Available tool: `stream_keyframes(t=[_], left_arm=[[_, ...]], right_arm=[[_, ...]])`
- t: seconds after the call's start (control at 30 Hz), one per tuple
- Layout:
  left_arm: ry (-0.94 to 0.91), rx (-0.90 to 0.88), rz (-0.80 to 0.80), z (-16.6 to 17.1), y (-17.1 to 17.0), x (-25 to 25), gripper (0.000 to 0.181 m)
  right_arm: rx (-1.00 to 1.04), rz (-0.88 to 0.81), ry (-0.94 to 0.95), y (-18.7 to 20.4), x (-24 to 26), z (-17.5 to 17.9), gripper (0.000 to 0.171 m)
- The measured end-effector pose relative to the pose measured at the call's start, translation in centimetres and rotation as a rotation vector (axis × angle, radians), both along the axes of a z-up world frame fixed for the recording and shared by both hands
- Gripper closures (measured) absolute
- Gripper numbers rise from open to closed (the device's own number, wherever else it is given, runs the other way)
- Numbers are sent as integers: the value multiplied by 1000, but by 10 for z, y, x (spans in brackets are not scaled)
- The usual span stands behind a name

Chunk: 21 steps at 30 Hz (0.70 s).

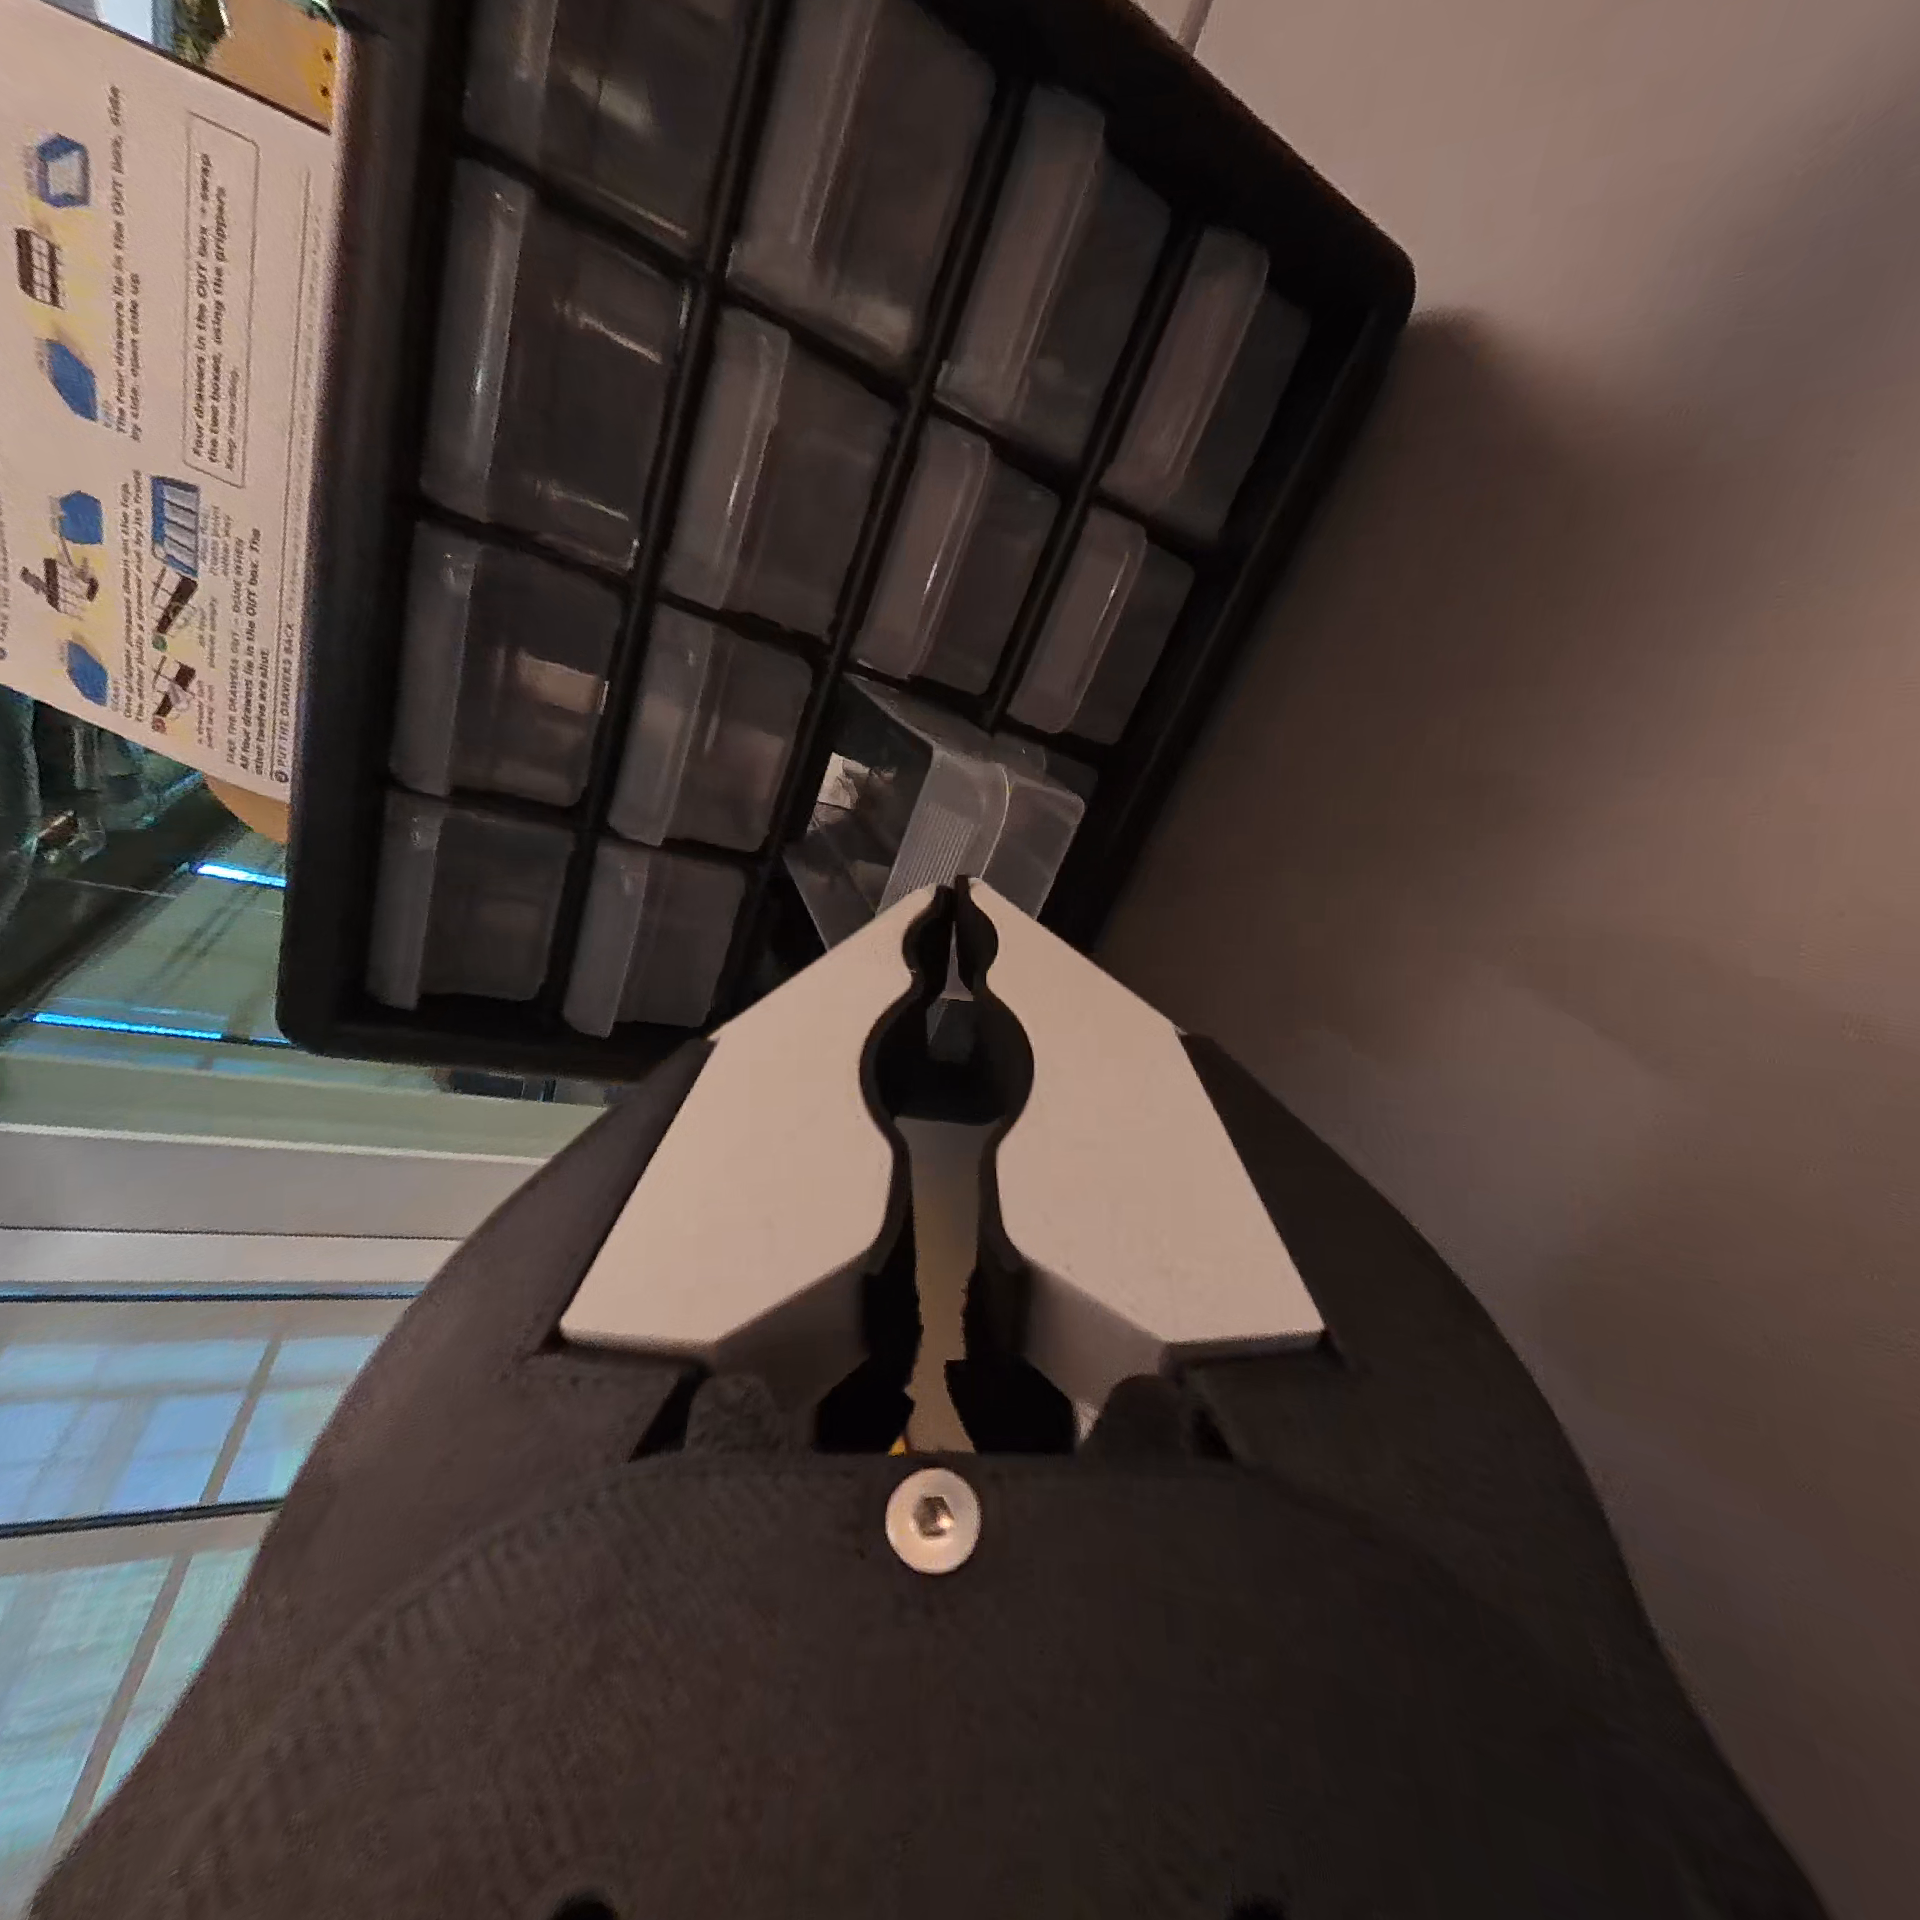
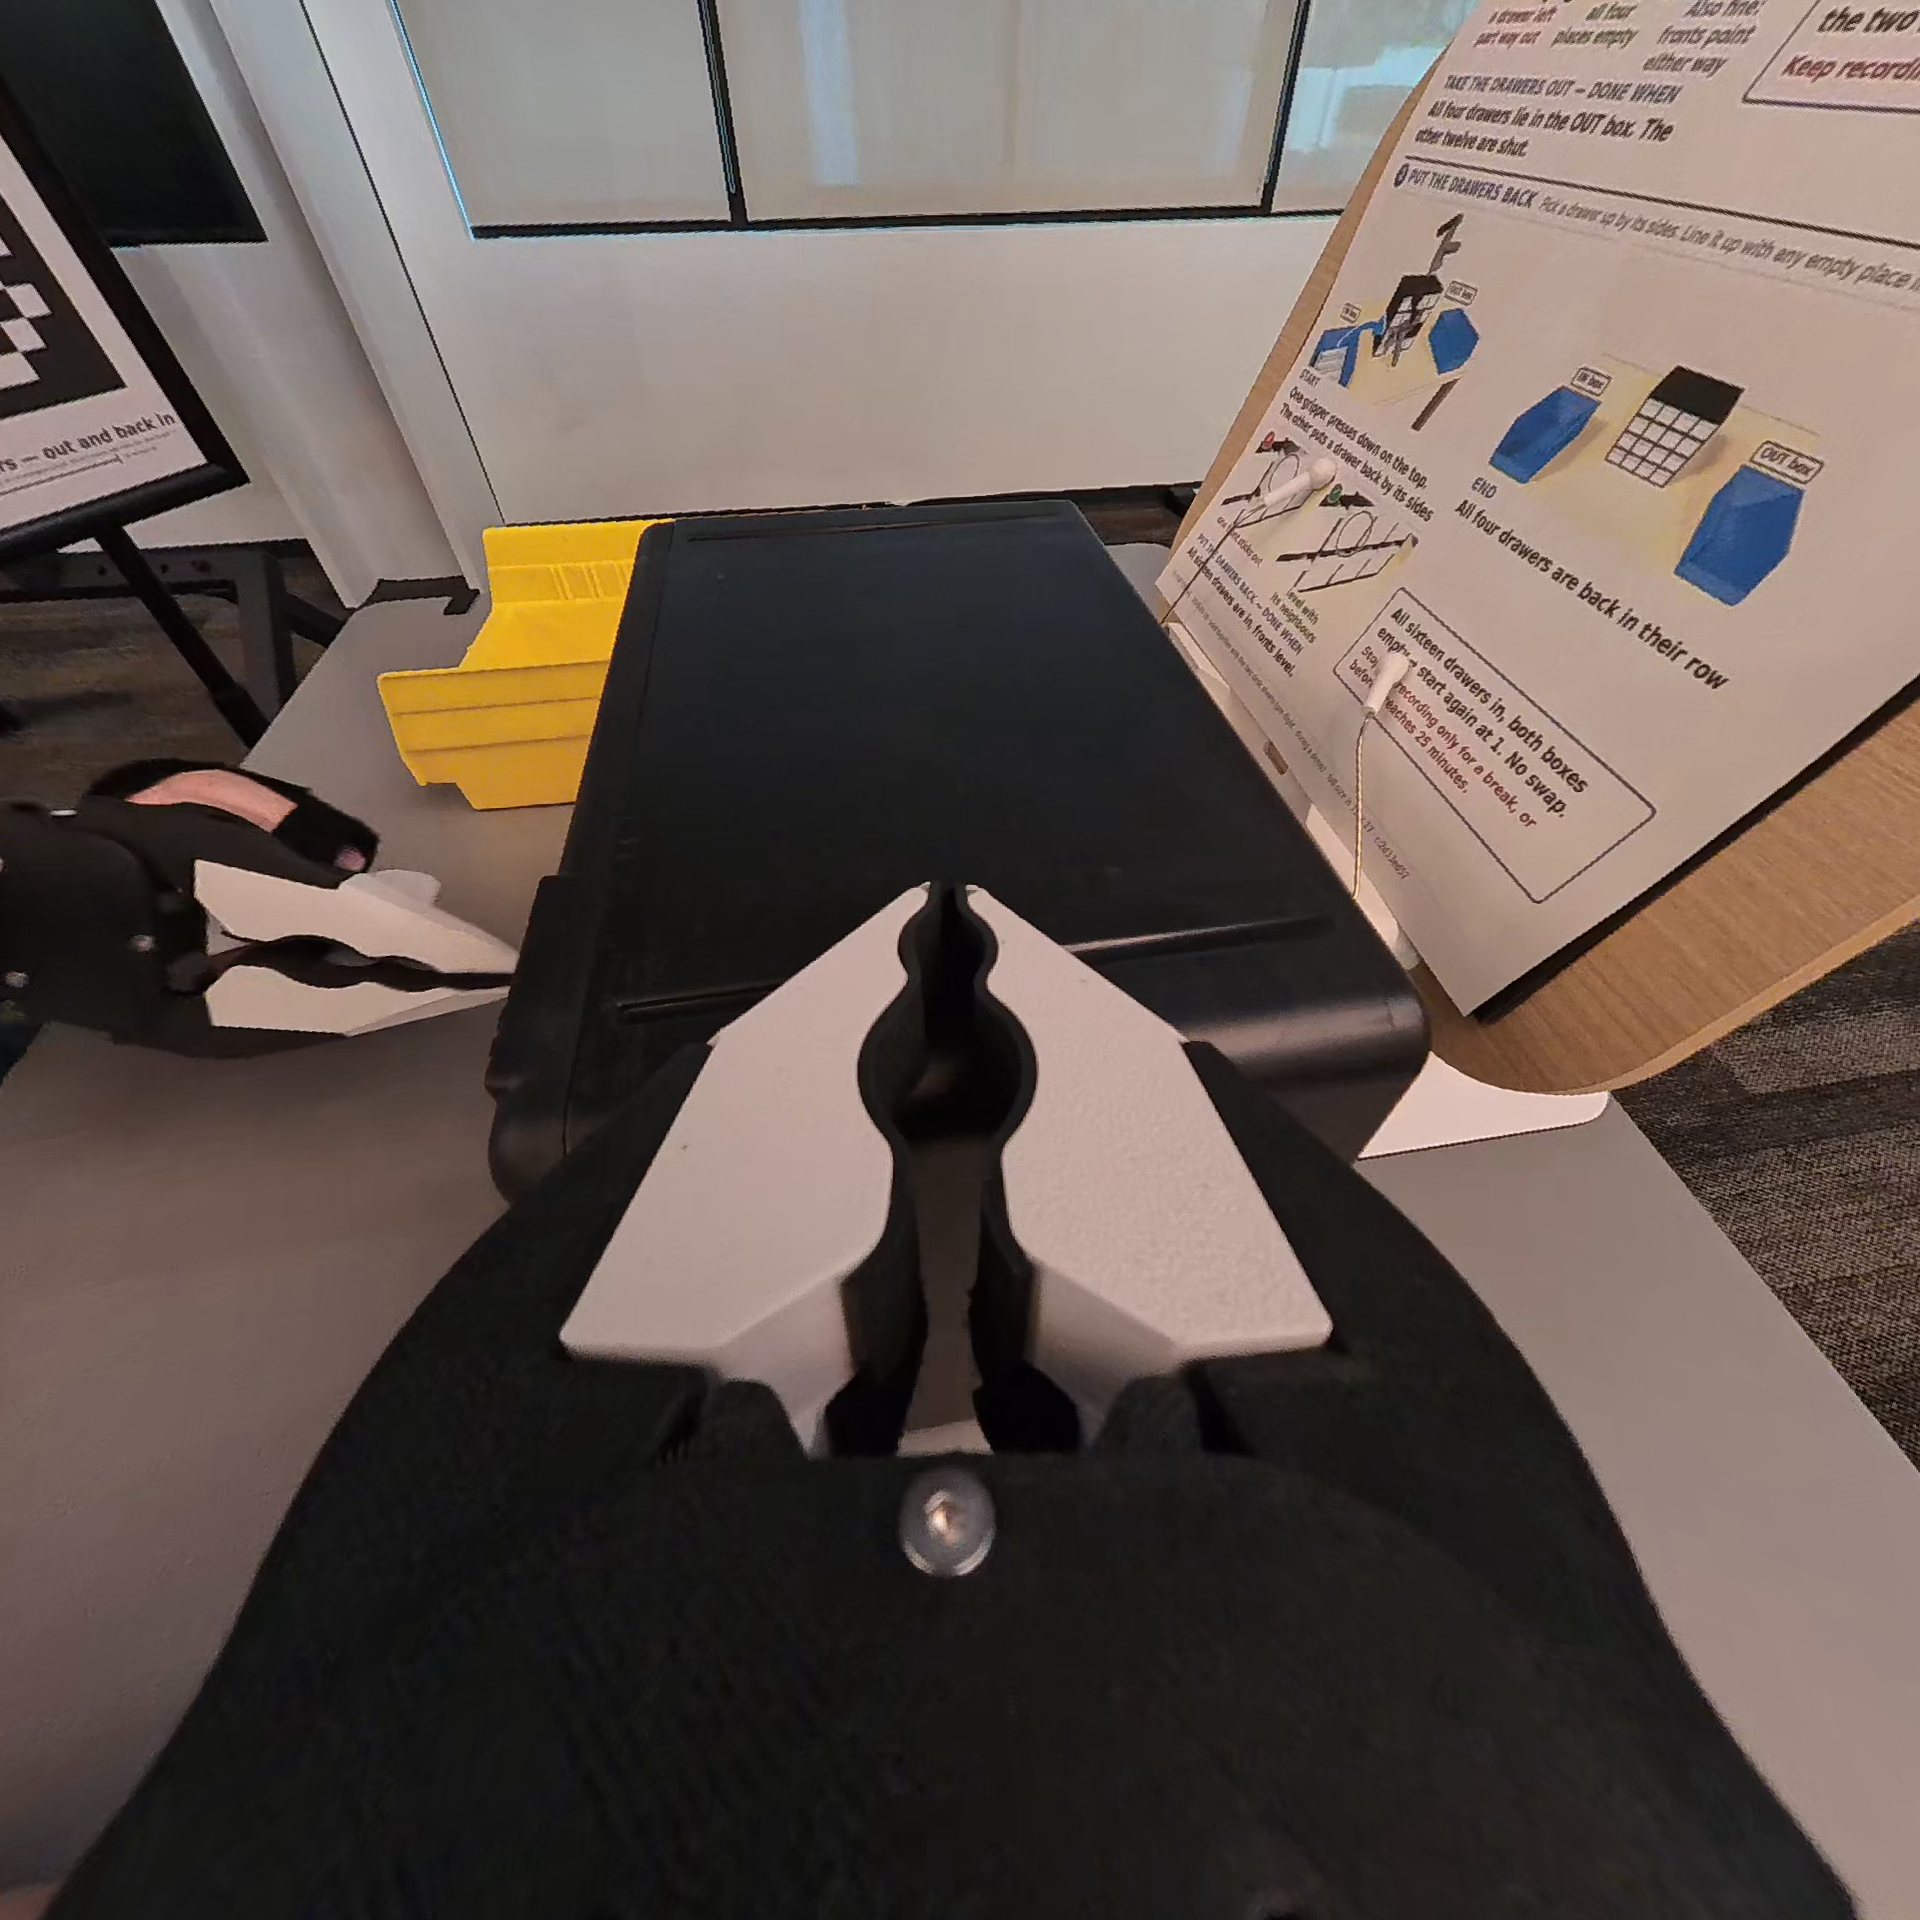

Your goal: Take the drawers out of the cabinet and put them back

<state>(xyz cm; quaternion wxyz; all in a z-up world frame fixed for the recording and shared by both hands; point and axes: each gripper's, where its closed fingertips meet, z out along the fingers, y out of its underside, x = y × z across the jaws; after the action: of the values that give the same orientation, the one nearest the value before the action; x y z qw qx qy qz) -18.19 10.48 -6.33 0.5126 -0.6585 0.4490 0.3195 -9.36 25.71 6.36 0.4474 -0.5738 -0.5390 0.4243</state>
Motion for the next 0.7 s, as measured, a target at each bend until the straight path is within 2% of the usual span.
stream_keyframes(t=[0.43, 0.7], left_arm=[[-13, -9, 121, -10, 53, -17, 181], [-160, -41, 137, -10, 69, -16, 181]], right_arm=[[-9, 9, 0, 0, 0, 0, 171], [-4, 8, -3, 0, -1, 0, 171]])
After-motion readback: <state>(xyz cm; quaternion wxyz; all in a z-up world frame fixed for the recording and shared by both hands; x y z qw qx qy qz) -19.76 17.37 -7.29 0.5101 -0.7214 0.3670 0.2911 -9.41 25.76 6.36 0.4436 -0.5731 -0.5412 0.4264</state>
